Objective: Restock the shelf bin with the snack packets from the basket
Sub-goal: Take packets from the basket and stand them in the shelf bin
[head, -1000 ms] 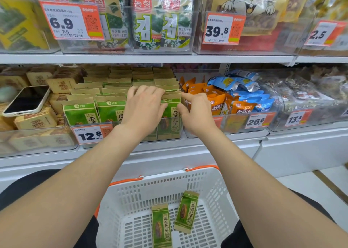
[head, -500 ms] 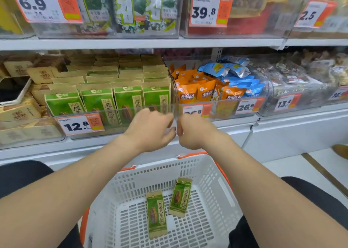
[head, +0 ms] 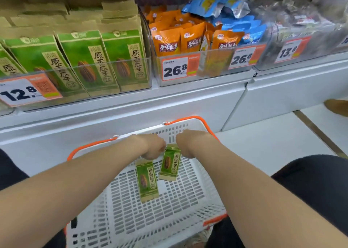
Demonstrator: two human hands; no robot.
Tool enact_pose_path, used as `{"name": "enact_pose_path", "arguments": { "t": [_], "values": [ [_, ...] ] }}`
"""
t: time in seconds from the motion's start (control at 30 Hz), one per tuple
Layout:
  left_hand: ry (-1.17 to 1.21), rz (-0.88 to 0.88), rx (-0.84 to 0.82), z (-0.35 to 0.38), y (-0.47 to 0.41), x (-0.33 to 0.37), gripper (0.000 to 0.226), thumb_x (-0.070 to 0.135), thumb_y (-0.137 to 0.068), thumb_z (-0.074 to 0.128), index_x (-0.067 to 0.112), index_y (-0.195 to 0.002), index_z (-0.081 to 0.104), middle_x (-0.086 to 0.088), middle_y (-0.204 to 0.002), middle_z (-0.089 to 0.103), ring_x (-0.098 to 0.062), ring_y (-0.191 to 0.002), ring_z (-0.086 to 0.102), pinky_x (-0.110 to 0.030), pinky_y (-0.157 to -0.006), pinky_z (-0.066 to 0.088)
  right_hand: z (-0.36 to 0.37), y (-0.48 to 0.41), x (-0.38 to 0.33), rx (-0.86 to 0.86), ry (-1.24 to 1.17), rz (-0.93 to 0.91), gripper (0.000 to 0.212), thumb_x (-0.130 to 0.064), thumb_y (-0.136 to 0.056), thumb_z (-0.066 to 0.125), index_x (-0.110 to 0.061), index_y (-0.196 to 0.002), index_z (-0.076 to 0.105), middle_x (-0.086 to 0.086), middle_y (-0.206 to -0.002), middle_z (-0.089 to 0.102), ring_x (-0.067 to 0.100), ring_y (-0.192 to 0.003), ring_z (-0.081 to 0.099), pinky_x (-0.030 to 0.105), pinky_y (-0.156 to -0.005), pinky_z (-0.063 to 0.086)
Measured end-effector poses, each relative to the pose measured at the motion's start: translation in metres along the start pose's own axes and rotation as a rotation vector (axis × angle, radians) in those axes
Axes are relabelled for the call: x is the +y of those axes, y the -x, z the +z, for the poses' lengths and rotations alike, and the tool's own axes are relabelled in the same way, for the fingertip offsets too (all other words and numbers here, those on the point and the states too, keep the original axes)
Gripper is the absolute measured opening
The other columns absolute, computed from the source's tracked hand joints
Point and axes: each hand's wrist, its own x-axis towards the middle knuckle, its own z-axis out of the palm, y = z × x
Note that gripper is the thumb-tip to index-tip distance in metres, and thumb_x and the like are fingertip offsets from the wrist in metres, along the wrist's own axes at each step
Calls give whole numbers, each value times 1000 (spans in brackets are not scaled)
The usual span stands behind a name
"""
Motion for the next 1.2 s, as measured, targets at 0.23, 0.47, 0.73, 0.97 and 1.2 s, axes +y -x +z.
{"name": "enact_pose_path", "arguments": {
  "t": [0.23, 0.47, 0.73, 0.97, 1.2],
  "values": [
    [31, 50, 86, 35, -65, 1, 35, 8, -100, 55, 26, -129, 65, 0, -135, 61, -21, -108, 66, -40, -93, 59, 1, -33, 26, -62, -82, 78, 42, -14, -106, 49, -11, -148, 48, 8, -145, 55, 27, -127, 56, 33, -91, 42],
    [-139, 186, 92, 66, -103, 18, 68, 11, -95, 68, 30, -157, 45, 10, -174, -3, -34, -146, 40, -47, -109, 50, 5, -52, 29, -66, -105, 80, 37, -10, -104, 50, -8, -140, 52, 11, -131, 59, 29, -104, 56, 39, -94, 50],
    [-630, 243, 44, 78, -113, 36, 77, 34, -105, 61, 53, -159, 9, -10, -174, -6, -49, -139, 37, -52, -106, 46, 15, -59, 29, -105, -97, 102, 12, -8, -99, 53, -14, -108, 48, 7, -97, 52, 29, -97, 58, 47, -97, 55],
    [-806, 351, 257, 74, -112, 30, 89, 24, -88, 81, 21, -158, 26, -9, -165, 33, -34, -141, 42, -46, -109, 40, 16, -63, 32, -128, -100, 108, 13, -8, -98, 56, -13, -105, 47, 6, -95, 49, 30, -104, 59, 48, -100, 54],
    [-656, 272, 403, 49, -81, 16, 67, 25, -94, 72, 14, -149, 36, -3, -143, 55, -28, -131, 43, -38, -105, 39, -1, -55, 29, -132, -65, 94, 42, -7, -104, 49, -9, -146, 47, 12, -133, 56, 29, -104, 56, 39, -96, 51]
  ]
}}
